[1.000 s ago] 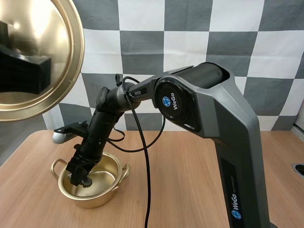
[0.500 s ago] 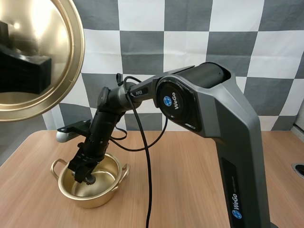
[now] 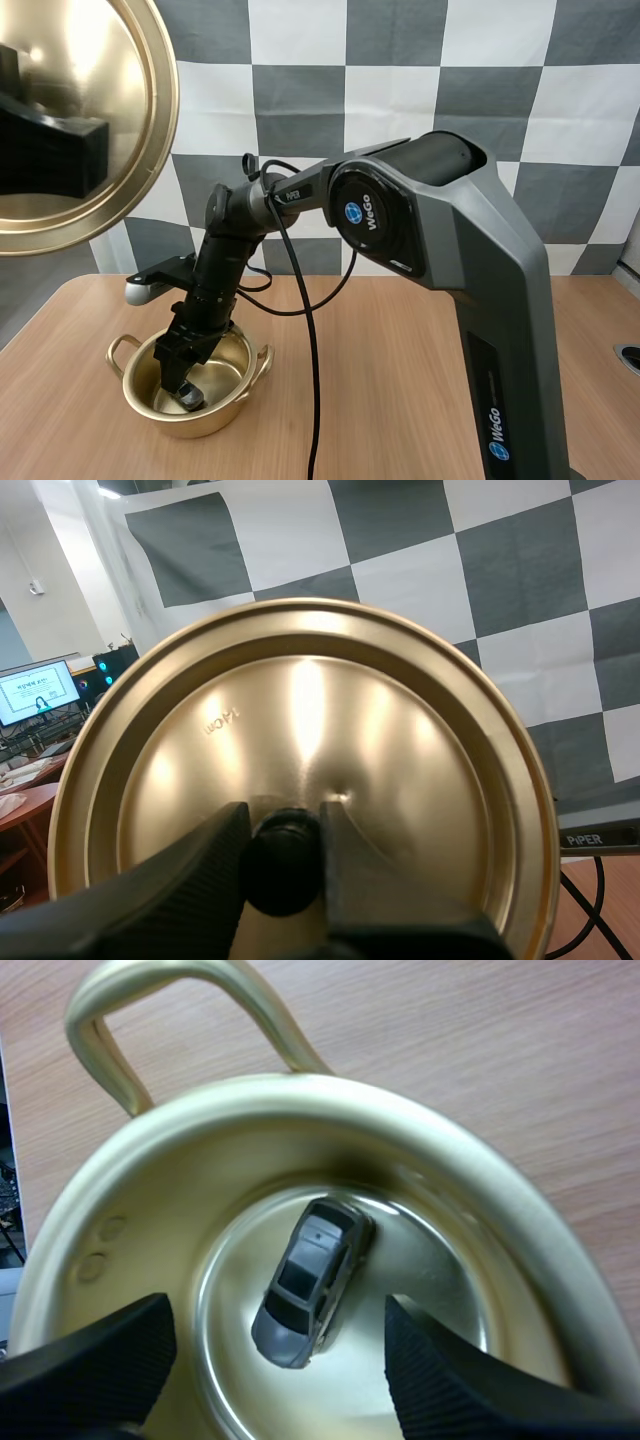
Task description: Open the pot, put the car inside, and close it
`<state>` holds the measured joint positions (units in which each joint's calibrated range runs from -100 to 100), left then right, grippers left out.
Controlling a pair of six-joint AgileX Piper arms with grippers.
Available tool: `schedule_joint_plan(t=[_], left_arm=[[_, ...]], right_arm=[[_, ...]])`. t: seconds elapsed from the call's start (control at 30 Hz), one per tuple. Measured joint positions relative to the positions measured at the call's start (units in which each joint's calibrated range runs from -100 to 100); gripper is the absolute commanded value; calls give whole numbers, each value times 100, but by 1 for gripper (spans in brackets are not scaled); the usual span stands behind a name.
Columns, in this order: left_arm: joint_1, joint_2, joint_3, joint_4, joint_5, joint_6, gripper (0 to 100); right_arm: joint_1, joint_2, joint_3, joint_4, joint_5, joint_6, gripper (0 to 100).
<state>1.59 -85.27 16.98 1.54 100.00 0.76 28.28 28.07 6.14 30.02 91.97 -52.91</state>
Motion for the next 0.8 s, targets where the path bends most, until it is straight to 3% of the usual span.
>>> schedule_joint_plan(t=[0.43, 0.67, 0.8], left_arm=[[0, 0, 0, -35, 0, 0, 0], [0, 0, 0, -35, 0, 0, 0], [0, 0, 0, -35, 0, 0, 0]], right_arm=[[-42, -665, -399, -442, 53, 78, 100], [-281, -897, -789, -972, 53, 376, 100], [-596, -1048, -1040, -1223, 49, 488, 100]])
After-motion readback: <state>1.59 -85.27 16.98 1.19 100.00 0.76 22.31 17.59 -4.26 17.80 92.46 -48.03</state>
